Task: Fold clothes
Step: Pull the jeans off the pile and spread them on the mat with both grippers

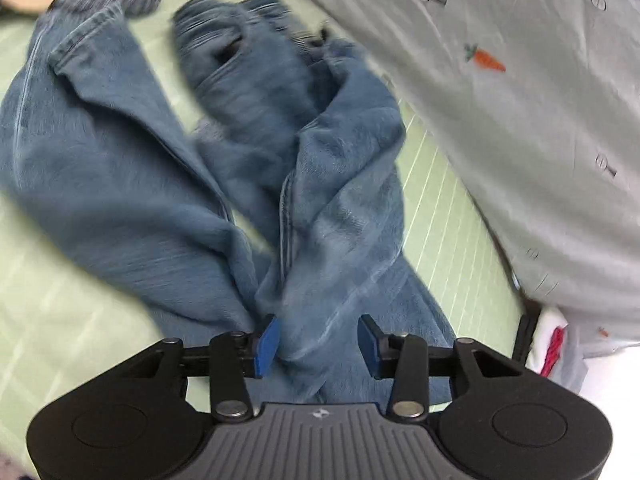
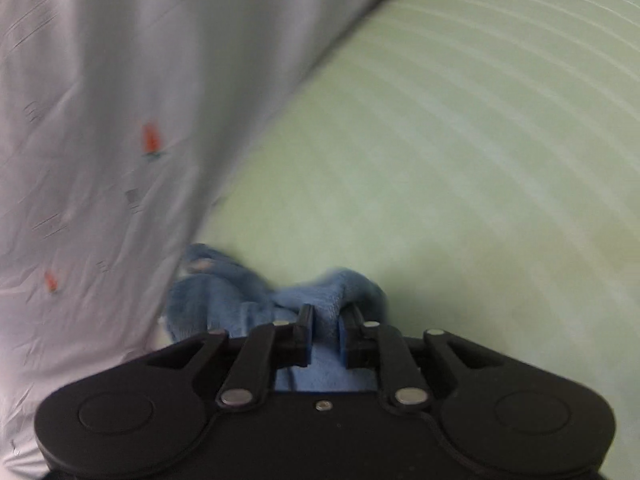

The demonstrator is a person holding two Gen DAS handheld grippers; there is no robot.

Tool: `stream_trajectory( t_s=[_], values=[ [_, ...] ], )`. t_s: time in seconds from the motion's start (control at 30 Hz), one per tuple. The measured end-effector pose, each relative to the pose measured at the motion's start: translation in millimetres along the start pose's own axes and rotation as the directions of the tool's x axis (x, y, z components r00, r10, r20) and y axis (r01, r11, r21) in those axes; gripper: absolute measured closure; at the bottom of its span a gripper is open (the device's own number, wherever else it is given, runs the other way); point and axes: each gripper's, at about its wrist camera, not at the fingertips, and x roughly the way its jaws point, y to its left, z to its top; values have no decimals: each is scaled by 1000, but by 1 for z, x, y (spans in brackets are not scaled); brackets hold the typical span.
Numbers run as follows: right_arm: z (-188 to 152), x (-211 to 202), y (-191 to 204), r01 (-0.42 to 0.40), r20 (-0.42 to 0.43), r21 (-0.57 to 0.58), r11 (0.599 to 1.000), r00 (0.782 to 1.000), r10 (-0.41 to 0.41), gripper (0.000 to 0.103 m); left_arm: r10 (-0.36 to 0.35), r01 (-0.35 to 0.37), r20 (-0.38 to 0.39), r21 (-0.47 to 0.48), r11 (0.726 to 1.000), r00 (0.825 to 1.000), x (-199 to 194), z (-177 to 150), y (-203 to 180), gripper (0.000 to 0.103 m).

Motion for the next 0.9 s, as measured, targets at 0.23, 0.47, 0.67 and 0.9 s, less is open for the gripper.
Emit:
stream_trajectory(
  t_s=[0.23,0.47,0.67,0.9],
  values=[
    [11,-32,-43,17,16,15,1000,1000,-17,73,93,-89,80,-46,995,992,-23,-15,15,57],
    [5,-29,-49,-16,4,41,999,1000,16,53,173,-161,127,-98,982,977,-60,-24,52,53],
    [-12,1,-35,12,-41,4,1000,999,-12,33,212,-190,138,-154,970,968,-82,-20,91,51],
    [-35,26,-24,58,-85,-129,990,994,-69,83,225,-198,137,-182,963,965,-87,-8,112,50]
  ],
)
